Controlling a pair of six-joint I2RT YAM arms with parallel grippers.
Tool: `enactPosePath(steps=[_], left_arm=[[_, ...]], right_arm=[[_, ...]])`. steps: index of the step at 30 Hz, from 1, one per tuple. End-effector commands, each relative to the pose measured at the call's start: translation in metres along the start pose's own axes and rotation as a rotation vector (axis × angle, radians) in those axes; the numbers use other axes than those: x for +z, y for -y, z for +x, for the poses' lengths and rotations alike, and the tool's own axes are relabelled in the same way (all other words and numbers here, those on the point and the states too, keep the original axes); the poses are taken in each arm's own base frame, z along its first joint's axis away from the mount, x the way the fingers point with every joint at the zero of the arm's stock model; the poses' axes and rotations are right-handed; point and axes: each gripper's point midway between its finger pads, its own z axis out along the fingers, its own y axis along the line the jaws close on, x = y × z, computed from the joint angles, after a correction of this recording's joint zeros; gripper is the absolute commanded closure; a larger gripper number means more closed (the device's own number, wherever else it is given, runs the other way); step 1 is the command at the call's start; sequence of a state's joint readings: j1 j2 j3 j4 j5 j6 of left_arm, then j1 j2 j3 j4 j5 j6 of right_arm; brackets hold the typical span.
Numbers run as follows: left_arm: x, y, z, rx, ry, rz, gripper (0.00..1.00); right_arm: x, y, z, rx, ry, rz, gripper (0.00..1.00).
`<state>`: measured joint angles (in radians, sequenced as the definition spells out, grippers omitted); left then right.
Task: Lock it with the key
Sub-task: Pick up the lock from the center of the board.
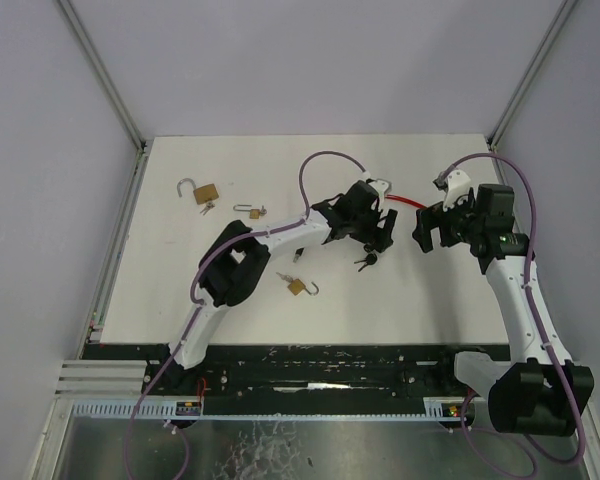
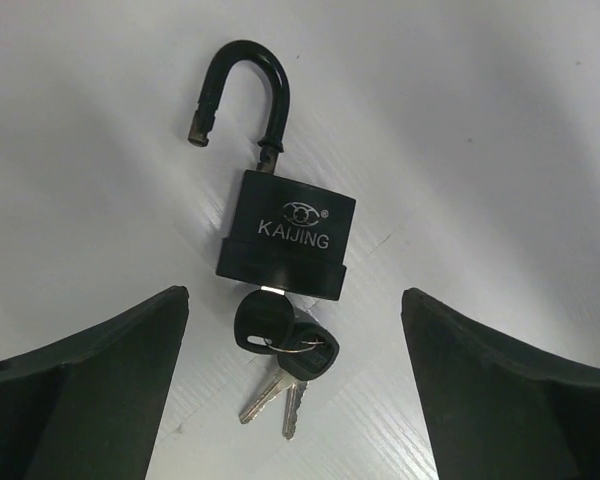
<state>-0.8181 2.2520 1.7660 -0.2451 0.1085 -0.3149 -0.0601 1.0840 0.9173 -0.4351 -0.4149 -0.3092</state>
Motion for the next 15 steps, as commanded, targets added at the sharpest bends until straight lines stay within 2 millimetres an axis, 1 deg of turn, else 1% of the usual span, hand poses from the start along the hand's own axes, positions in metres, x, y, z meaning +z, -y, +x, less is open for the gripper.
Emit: enactPosePath(steps=[1,5,7,10,13,15], left_arm=[[0.008,0.006,-0.001,0.023,0.019,0.052,0.15],[0.015,0.006,0.001,0.033,0.035,0.067,0.20],[0.020,0.006,0.005,0.045,0.023,0.064,0.22],[0.026,0.004,0.008,0.066,0.023,0.036,0.23],[0.032,0.004,0.007,0.075,0.022,0.022,0.27],[0.038,0.000,0.011,0.072,0.007,0.005,0.29]], right_arm=[[-0.004,-0.003,-0.020,0.009,0.042,-0.035,0.01],[-0.006,-0.004,-0.023,0.013,0.058,-0.032,0.01],[-0.006,-0.003,-0.021,0.011,0.050,-0.027,0.00],[-0.010,-0.002,-0.024,0.014,0.066,-0.016,0.01],[-0.011,-0.003,-0.024,0.018,0.072,-0.020,0.01],[-0.011,-0.002,-0.024,0.018,0.071,-0.019,0.01]])
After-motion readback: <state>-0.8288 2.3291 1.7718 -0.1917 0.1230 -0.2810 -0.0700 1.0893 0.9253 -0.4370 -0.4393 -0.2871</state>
